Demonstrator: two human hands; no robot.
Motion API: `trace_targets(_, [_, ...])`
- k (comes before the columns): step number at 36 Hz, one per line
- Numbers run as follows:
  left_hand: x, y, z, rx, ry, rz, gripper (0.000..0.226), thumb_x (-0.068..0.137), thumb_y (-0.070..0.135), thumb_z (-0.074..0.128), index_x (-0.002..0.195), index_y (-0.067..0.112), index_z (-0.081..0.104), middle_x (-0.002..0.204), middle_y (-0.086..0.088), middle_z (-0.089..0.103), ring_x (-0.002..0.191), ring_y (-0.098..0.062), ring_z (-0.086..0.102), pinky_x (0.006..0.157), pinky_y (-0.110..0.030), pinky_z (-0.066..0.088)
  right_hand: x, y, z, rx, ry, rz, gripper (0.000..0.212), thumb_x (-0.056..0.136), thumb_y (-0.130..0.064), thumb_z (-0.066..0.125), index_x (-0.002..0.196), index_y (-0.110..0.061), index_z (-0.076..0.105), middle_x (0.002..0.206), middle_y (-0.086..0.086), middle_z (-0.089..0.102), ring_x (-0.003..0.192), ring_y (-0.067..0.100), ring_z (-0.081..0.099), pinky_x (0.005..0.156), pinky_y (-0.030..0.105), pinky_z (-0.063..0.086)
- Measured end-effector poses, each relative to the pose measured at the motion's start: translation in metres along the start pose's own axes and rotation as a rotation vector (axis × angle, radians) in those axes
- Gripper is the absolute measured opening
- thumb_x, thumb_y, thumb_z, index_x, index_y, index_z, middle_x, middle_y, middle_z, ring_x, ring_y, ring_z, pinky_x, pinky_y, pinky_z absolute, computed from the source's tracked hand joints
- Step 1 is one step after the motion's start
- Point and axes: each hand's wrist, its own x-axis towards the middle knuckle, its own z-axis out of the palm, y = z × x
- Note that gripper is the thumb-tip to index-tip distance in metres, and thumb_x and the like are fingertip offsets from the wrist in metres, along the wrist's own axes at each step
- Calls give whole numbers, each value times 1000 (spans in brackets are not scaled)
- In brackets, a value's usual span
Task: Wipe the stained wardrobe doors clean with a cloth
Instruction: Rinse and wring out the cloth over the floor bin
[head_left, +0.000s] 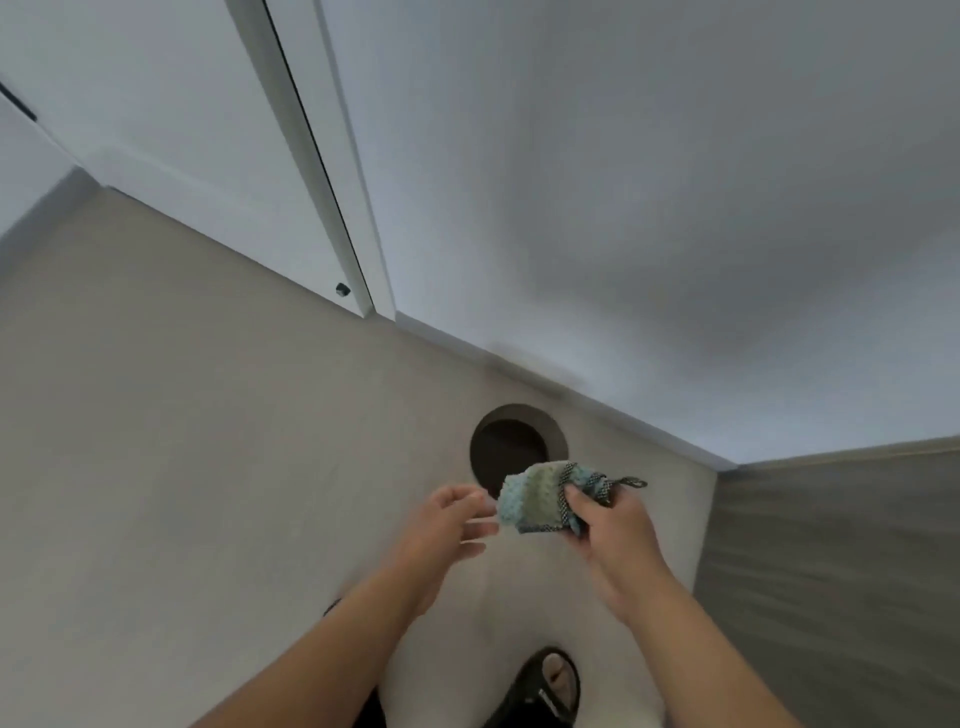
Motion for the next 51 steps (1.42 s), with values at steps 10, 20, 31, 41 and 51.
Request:
trace_targets(10, [263, -23, -26, 594, 115, 217, 29, 102, 29, 67, 84, 11, 53, 81, -11, 64, 65, -20, 65, 62, -32, 59, 278, 106, 40, -1084, 103, -466, 13, 91, -18, 65, 82, -17, 56, 78, 1, 62, 76, 24, 60, 66, 25, 34])
trace_targets(20, [329, -31, -43, 789, -69, 297, 28, 104, 23, 62, 84, 12, 46, 61, -9, 60, 47, -18, 60, 48, -29, 53, 382, 134, 88, -1766, -205, -278, 32, 92, -10, 61, 123, -4, 61, 124, 17, 62, 104, 33, 65, 77, 34, 53])
trace_targets(31, [321, -28, -43, 803, -106, 299, 32, 105, 27, 63, 88, 12, 41, 62, -10, 58, 47, -17, 60, 46, -29, 55, 393, 161, 72, -1708, -171, -237, 43, 92, -12, 58, 134, -5, 55, 134, 18, 55, 118, 36, 59, 99, 39, 51])
trace_targets(41, [323, -22, -45, 825, -147, 324, 36, 101, 28, 69, 83, 13, 43, 61, -7, 61, 51, -16, 65, 50, -28, 56, 382, 156, 76, -1716, -238, -237, 38, 90, -14, 61, 128, -8, 62, 126, 14, 61, 110, 32, 61, 89, 34, 51])
trace_targets(51, [315, -16, -34, 1192, 60, 967, 12, 101, 25, 60, 100, 15, 67, 101, -2, 67, 93, -25, 66, 76, -34, 49, 298, 74, 36, -798, -530, -147, 20, 89, 10, 64, 93, -9, 60, 94, 8, 70, 86, 20, 71, 64, 32, 60])
